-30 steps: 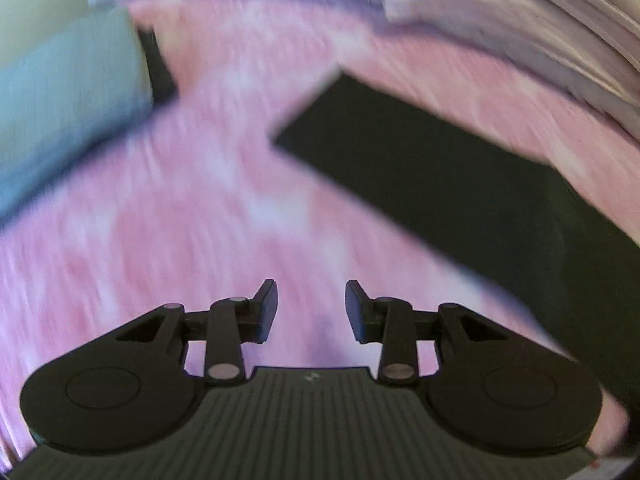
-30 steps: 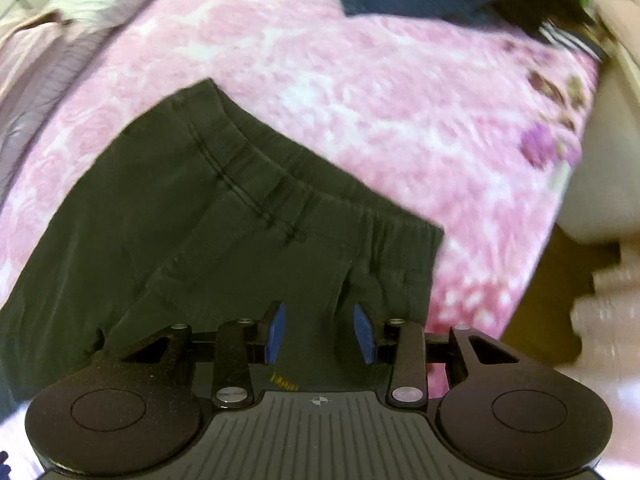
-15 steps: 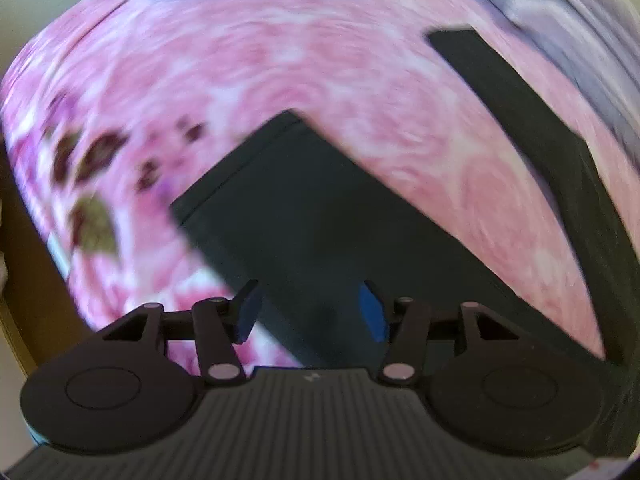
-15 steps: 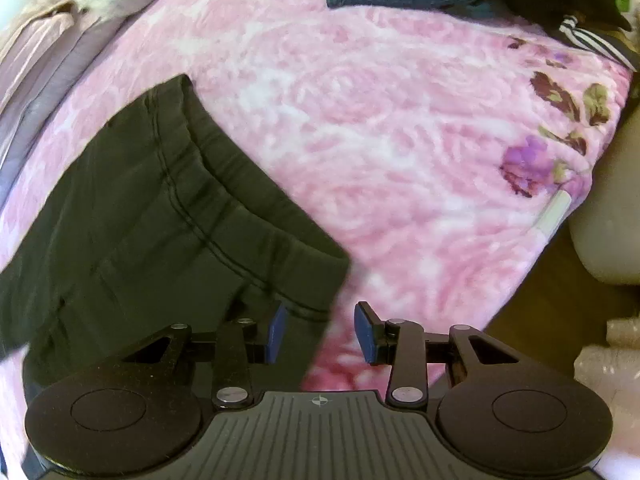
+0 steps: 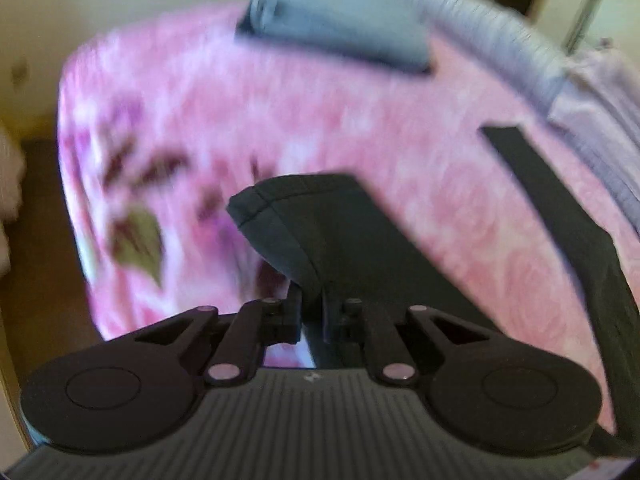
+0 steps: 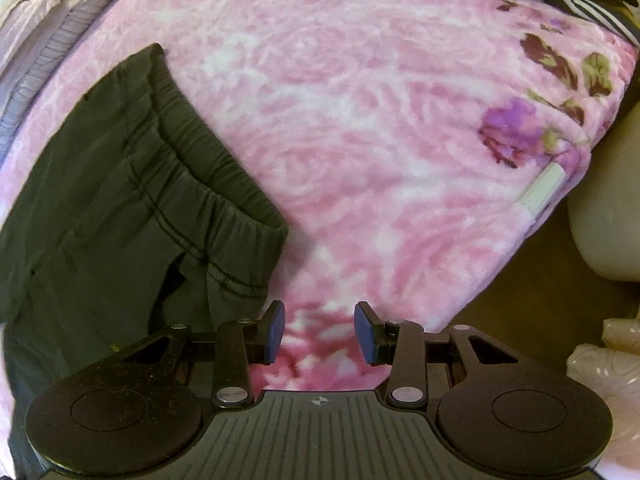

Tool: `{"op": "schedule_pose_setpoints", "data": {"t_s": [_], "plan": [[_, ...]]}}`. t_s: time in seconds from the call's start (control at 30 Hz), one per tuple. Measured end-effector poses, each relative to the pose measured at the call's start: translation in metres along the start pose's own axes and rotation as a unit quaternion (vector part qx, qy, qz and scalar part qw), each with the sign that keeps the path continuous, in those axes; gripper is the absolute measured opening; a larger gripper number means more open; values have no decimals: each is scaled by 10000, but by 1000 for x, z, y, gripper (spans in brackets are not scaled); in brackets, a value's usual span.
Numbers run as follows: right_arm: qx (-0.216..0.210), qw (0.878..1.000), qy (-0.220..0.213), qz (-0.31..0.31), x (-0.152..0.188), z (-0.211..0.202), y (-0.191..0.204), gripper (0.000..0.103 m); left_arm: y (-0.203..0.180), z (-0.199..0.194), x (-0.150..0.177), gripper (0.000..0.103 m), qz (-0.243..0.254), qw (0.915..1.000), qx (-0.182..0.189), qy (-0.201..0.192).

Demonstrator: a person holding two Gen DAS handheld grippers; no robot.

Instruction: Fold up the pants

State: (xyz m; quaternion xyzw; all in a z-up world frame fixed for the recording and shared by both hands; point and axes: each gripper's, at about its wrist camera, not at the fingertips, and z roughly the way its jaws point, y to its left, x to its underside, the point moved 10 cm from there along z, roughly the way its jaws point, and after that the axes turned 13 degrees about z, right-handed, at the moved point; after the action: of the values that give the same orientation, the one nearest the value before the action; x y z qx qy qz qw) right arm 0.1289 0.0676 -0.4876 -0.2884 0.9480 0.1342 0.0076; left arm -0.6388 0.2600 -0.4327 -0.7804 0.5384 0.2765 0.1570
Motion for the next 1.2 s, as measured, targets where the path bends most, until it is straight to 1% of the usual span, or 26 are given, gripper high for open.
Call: {"op": "schedule_pose_setpoints", "data": {"t_s": [0.03, 0.07, 0.1, 0.13, 0.17, 0.2, 0.23, 0.27, 0.3, 0.33, 0.4, 0.43, 0.47, 0.57, 0.67, 0.7, 0.77, 0.83, 0.87, 0.93, 1.07, 1.2], "plan": [[-57, 10000, -8, -43, 0, -1, 2, 36, 5, -7, -2, 9, 206, 9996, -144, -101], [-74, 9999, -28, -82, 0, -1, 5, 36, 9, -9, 2, 9, 515, 9983, -256, -72], [-103, 9999, -39, -111, 0, -1, 7, 36, 11, -3, 10, 11, 766, 9966, -278, 85], [-166, 9998, -35, -135, 1, -1, 8, 36, 13, 7, 20, 15, 926, 9944, -375, 358], [-213, 9997, -32, -151, 1, 1, 11, 36, 14, 18, 34, 17, 1092, 9902, -487, 718], [-213, 9996, -38, -165, 1, 2, 12, 36, 16, 26, 43, 24, 1239, 9860, -632, 920], [-183, 9996, -84, -179, -2, 2, 13, 36, 17, 24, 41, 33, 1239, 9860, -813, 759], [-202, 9993, -228, -215, -7, -1, 17, 36, 20, 21, 39, 36, 1141, 9858, -1014, 700], [-311, 9983, -408, -265, -12, -7, 23, 36, 23, 17, 38, 38, 965, 9868, -1113, 669], [-537, 9963, -570, -345, -20, -14, 32, 36, 29, 13, 34, 38, 706, 9884, -1185, 629], [-890, 9929, -611, -509, -32, -18, 50, 36, 37, 5, 26, 39, 464, 9891, -1286, 542], [-1046, 9910, -560, -621, -38, -17, 60, 36, 39, 2, 22, 40, 359, 9898, -1274, 528], [-1194, 9888, -503, -738, -44, -14, 70, 36, 37, -1, 16, 40, 281, 9916, -1159, 507], [-1538, 9797, -355, -1235, -57, 3, 105, 36, 18, -9, 8, 46, 300, 9952, -813, 450], [-1763, 9689, -220, -1723, -65, 25, 136, 35, -11, -17, 14, 46, 305, 9973, -429, 508], [-1864, 9640, -95, -1894, -66, 31, 144, 35, -19, -19, 17, 46, 278, 9976, -285, 558], [-1932, 9581, 27, -2117, -70, 47, 157, 36, -35, -23, 25, 46, 207, 9976, -51, 658], [-1815, 9570, 130, -2261, -75, 63, 163, 35, -47, -27, 33, 46, 164, 9971, 115, 730], [-1811, 9557, 199, -2311, -75, 69, 163, 35, -50, -28, 37, 46, 146, 9968, 175, 760], [-1968, 9539, 301, -2247, -82, 76, 164, 35, -57, -32, 43, 46, 126, 9963, 238, 821], [-2294, 9469, 501, -2194, -95, 78, 167, 35, -60, -36, 46, 46, 93, 9961, 228, 847], [-2541, 9438, 773, -1966, -102, 86, 173, 35, -63, -40, 49, 46, 6, 9959, 207, 876]]}}
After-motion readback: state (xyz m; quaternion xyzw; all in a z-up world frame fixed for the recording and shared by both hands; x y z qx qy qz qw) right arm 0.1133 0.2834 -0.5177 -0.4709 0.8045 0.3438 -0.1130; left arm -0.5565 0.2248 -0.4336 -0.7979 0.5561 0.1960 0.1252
